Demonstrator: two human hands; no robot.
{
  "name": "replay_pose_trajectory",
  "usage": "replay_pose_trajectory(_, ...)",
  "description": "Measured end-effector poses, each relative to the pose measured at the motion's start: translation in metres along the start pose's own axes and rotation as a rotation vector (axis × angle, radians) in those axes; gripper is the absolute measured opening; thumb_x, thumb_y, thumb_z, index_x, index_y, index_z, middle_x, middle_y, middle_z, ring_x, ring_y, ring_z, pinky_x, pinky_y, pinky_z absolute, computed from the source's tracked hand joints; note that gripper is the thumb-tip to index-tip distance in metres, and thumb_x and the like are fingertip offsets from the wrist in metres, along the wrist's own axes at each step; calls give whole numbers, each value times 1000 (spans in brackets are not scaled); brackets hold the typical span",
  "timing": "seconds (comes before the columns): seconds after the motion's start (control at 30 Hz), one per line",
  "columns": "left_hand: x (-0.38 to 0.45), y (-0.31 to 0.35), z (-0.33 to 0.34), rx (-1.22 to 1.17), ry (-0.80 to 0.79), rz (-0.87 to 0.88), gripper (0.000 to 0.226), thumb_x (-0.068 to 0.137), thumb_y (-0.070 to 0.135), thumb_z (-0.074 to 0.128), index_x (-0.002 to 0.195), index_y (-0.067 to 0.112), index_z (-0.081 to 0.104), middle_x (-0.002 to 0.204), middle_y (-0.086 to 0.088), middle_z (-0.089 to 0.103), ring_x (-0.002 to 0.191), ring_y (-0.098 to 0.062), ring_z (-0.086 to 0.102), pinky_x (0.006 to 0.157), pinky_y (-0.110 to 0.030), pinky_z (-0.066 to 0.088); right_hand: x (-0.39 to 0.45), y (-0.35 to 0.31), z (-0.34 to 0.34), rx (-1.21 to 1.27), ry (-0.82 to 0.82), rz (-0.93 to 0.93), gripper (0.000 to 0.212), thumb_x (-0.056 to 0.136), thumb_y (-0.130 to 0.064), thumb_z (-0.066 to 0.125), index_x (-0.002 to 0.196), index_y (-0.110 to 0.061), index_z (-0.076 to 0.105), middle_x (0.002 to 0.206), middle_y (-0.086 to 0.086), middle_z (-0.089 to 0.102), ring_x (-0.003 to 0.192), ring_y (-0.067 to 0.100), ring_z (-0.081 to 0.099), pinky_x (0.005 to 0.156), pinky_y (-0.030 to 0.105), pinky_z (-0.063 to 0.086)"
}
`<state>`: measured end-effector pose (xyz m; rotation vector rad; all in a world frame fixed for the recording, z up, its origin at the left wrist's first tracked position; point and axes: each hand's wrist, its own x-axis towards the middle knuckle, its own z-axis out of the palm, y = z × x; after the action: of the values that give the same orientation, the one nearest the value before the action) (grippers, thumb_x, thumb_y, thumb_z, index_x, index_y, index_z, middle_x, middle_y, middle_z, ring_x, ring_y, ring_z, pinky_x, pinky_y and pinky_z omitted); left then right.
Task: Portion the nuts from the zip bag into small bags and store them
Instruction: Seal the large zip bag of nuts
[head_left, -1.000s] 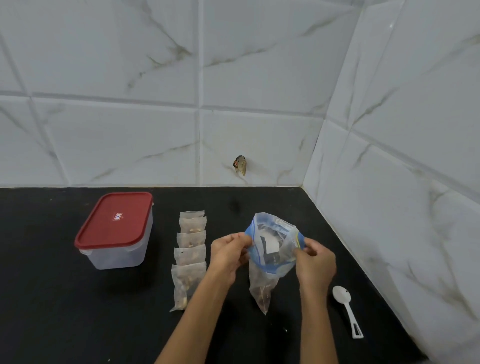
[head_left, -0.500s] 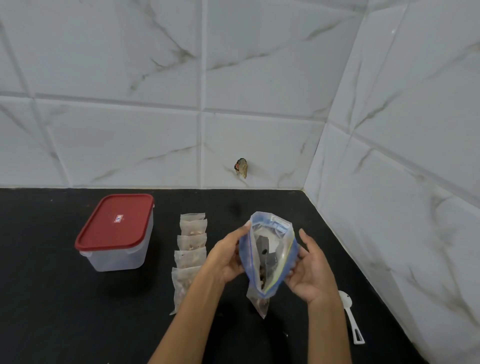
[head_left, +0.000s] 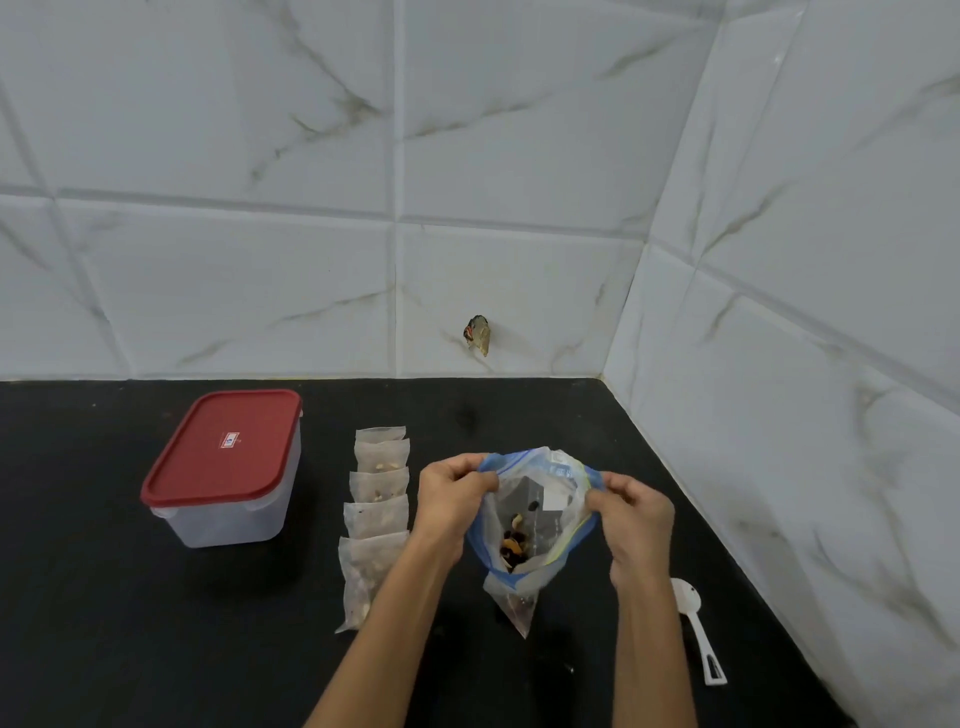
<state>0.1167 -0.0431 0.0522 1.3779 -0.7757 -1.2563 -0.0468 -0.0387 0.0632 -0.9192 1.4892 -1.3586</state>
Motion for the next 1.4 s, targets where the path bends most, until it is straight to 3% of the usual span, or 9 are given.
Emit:
replay_pose_trajectory(0.2,3,4,-4,-103,-121,-204,7,78,4,61,81,7,66,82,-11,64,78,-23,60,75,-37,50,13,1,-4,206,-283,323,37,62,13,48,95,10,63,85,20,57,77,30,51,70,37,43)
replay_pose_trajectory(0.33,11,7,-1,-61,-112,-275,45,73,44,76,86,2,66,74,-11,63,56,-18,56,55,-29,50,13,0,-1,231,-352,430,11,69,-11,62,78,-4,63,75,12,54,69,21,51,71,35,43)
replay_pose_trajectory(0.4,12,9,0,-53,-99,-257,45,75,41,78,91,0,69,81,-14,71,67,-23,65,66,-35,58,18,0,1,191,-341,428,34,78,-33,69,95,-4,70,88,14,63,85,26,56,85,40,45)
replay_pose_trajectory(0.47,11,11,0,-46,-111,-218,37,76,31,79,92,0,70,88,-13,73,79,-25,68,76,-37,57,22,-3,6,188,-308,386,41,81,-35,70,106,-2,69,95,16,65,90,27,60,87,39,47)
replay_pose_trajectory(0.6,12,13,-3,-3,-99,-98,14,74,12,80,70,6,68,77,-12,72,67,-21,66,69,-33,56,25,-11,11,226,-273,355,17,84,-9,67,97,2,68,87,14,69,79,23,65,71,35,54)
replay_pose_trajectory(0.87,11,17,-10,126,-38,89,23,84,-10,56,79,7,71,73,-5,66,64,-12,59,55,-17,49,34,-17,5,-68,-300,95,17,83,8,61,97,3,70,80,12,71,70,21,66,63,31,56)
replay_pose_trajectory(1.1,18,9,-6,344,58,277,18,84,11,62,83,24,74,90,-6,70,79,-18,65,75,-39,56,33,-26,14,-303,-257,-106,30,82,12,55,91,-13,69,83,5,60,77,14,59,64,26,50)
replay_pose_trajectory(1.27,19,7,-6,517,111,491,13,79,26,76,91,20,73,96,13,50,90,-1,50,70,-7,38,39,-28,18,-359,-317,-48,31,78,-4,73,105,-14,60,94,6,65,83,15,64,64,24,49)
replay_pose_trajectory(1.4,18,10,-3,554,41,584,5,89,26,66,88,21,64,87,8,64,83,-3,60,70,-19,46,36,-29,23,-386,-385,-194,10,77,-8,76,85,-13,71,71,1,68,68,11,63,62,19,49)
